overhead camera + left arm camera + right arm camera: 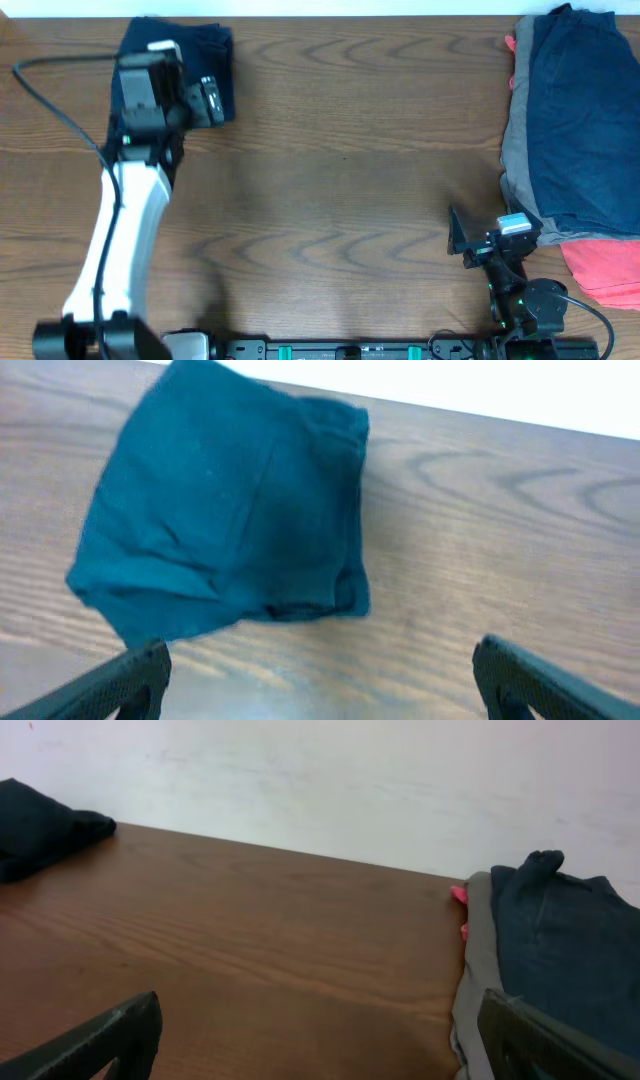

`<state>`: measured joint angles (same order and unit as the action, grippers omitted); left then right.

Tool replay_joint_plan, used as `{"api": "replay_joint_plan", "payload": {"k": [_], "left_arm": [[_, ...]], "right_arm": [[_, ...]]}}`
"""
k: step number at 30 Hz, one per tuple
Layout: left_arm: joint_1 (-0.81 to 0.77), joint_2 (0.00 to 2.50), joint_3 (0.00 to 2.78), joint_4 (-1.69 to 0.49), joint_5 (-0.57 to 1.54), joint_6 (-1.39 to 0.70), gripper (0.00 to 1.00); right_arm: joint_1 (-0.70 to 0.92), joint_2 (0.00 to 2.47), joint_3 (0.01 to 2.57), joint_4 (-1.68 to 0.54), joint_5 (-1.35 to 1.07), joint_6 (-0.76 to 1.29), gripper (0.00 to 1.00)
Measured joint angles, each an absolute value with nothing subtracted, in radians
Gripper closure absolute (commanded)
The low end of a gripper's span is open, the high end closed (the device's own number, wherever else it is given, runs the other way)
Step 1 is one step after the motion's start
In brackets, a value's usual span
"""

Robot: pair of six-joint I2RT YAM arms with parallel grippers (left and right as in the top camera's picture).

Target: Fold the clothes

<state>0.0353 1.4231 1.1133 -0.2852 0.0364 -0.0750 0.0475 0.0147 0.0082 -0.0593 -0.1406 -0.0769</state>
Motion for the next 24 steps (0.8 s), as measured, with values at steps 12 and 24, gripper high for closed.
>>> {"api": "replay_joint_plan", "payload": {"k": [12, 24], "left_arm": [[0.036, 1.0, 0.598, -0.082, 0.043, -0.081, 0.02], [0.036, 0.497, 0.163, 0.126, 0.046, -0.082, 0.02]], "right_arm": [[0.047, 0.014, 0.008, -0.06, -0.14, -0.077, 0.01], [0.047, 0.013, 0.008, -0.059, -0.139, -0.077, 0.01]]}}
